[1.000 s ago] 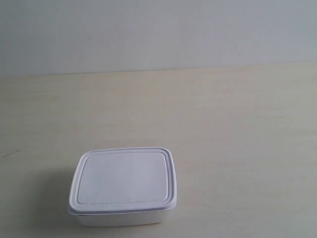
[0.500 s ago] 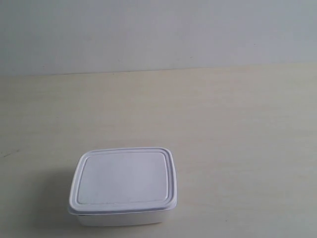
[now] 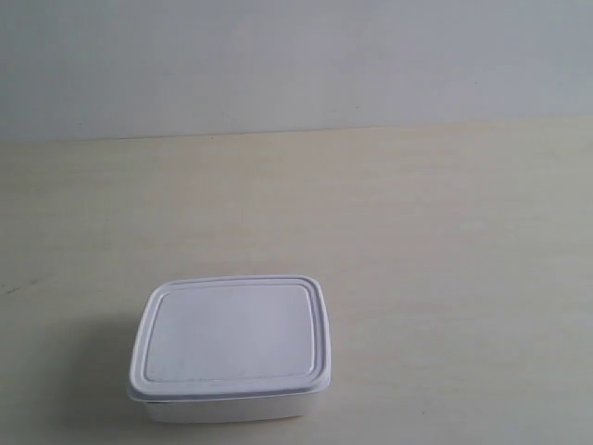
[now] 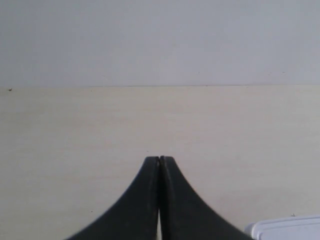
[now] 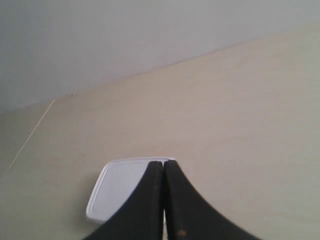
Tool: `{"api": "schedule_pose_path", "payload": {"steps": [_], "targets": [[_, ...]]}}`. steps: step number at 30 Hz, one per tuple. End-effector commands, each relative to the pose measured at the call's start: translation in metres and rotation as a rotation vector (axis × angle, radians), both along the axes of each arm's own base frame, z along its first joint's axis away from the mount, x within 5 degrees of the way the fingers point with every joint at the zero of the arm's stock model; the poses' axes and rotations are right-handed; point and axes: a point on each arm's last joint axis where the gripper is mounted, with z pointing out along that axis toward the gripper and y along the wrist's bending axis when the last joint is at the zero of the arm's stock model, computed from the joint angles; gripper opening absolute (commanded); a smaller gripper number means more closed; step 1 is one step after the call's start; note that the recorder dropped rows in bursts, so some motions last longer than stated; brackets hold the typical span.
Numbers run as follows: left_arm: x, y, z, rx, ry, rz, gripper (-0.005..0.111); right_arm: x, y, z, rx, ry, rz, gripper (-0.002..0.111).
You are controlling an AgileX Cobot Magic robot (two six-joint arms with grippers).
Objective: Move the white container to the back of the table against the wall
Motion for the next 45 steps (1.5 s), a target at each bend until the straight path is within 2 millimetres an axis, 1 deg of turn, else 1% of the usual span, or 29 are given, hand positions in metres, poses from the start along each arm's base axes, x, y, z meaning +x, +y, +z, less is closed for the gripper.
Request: {"api": "schedule_pose_path", "payload": {"steps": [1,5,9,11,16,18,21,25,27,31,33,36,37,38,39,41,42,45], "targets": [[0.000,0.001,0.003,0.000,-0.008,0.004,0.000,0.000,0.010,-0.002,-0.027,0.049,0.125,0.000],[0.000,0.001,0.003,0.000,-0.008,0.004,0.000,-0.004,0.017,-0.009,-0.106,0.106,0.264,0.000],[0.000,0.001,0.003,0.000,-0.008,0.004,0.000,0.000,0.025,-0.015,-0.179,0.101,0.363,0.000],[0.000,0.001,0.003,0.000,-0.008,0.004,0.000,0.005,0.031,-0.021,-0.204,0.128,0.399,0.000],[0.001,-0.003,0.004,-0.139,-0.022,0.014,0.000,0.018,0.046,-0.041,-0.270,0.190,0.470,0.000],[0.001,-0.004,0.004,-0.182,-0.020,0.012,0.000,0.023,0.052,-0.047,-0.293,0.225,0.485,0.000],[-0.001,-0.008,0.002,-0.241,0.017,-0.012,0.000,0.030,0.058,-0.052,-0.339,0.231,0.531,0.000],[-0.001,-0.011,-0.008,-0.325,0.046,-0.009,0.000,0.039,0.070,-0.058,-0.361,0.211,0.593,0.000],[-0.001,-0.012,-0.012,-0.351,0.059,-0.009,0.000,0.046,0.074,-0.062,-0.376,0.211,0.597,0.000],[-0.002,-0.019,-0.020,-0.457,0.119,-0.039,0.000,0.059,0.083,-0.072,-0.418,0.230,0.610,0.000],[0.000,-0.022,-0.024,-0.523,0.155,-0.052,0.000,0.062,0.085,-0.077,-0.443,0.246,0.628,0.000],[0.002,-0.028,-0.035,-0.487,0.274,-0.144,0.000,0.068,0.090,-0.083,-0.463,0.259,0.635,0.000],[0.003,-0.034,-0.045,-0.452,0.396,-0.246,0.000,0.073,0.093,-0.087,-0.458,0.261,0.621,0.000],[0.003,-0.037,-0.050,-0.469,0.458,-0.277,0.000,0.076,0.095,-0.088,-0.447,0.266,0.614,0.000],[0.001,-0.041,-0.059,-0.504,0.564,-0.326,0.000,0.078,0.098,-0.091,-0.436,0.277,0.616,0.000],[-0.001,-0.044,-0.075,-0.545,0.669,-0.341,0.000,0.082,0.106,-0.099,-0.425,0.303,0.667,0.000],[-0.002,-0.044,-0.082,-0.566,0.686,-0.329,0.000,0.083,0.110,-0.103,-0.403,0.331,0.675,0.000],[-0.001,-0.048,-0.080,-0.651,0.672,-0.328,0.000,0.090,0.120,-0.117,-0.374,0.382,0.701,0.000]]}}
